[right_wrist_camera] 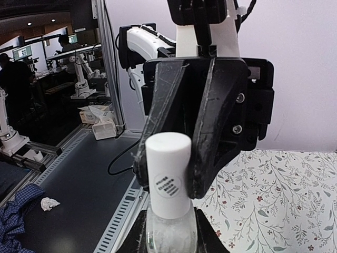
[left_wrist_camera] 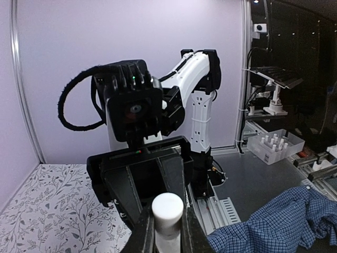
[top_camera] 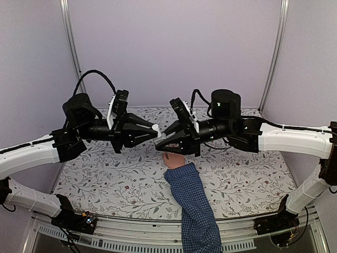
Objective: Paint the nails
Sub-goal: Unscrew the nail polish bottle.
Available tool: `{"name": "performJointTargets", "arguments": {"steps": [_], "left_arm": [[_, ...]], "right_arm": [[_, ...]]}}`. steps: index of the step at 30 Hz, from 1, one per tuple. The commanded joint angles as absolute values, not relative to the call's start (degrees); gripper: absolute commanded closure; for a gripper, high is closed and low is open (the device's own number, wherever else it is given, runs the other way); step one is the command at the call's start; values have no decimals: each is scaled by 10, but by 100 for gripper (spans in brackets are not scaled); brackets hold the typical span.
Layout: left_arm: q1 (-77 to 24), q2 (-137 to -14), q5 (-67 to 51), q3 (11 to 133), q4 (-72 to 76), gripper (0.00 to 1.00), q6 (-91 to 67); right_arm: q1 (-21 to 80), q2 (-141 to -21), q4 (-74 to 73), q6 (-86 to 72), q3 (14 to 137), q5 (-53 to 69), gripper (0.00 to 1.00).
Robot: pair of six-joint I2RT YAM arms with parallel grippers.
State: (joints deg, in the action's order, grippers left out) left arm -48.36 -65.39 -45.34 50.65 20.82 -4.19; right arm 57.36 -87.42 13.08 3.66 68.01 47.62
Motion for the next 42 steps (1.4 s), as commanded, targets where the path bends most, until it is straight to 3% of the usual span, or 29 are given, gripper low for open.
{"name": "performJointTargets", "arguments": {"steps": [1, 15, 29, 42], "left_arm": [[-483, -654, -393, 513, 234, 98, -53], [-488, -669, -182, 507, 244, 100, -105], [-535, -735, -7, 517, 281, 100, -148], [-544, -772, 68, 541, 247, 100, -170]], "right_arm": [[576, -876, 127, 29, 698, 411, 100], [576, -869, 129, 11, 692, 162, 100], [578, -896, 163, -20, 686, -11, 100], [592, -919, 165, -7, 705, -80, 100]]}}
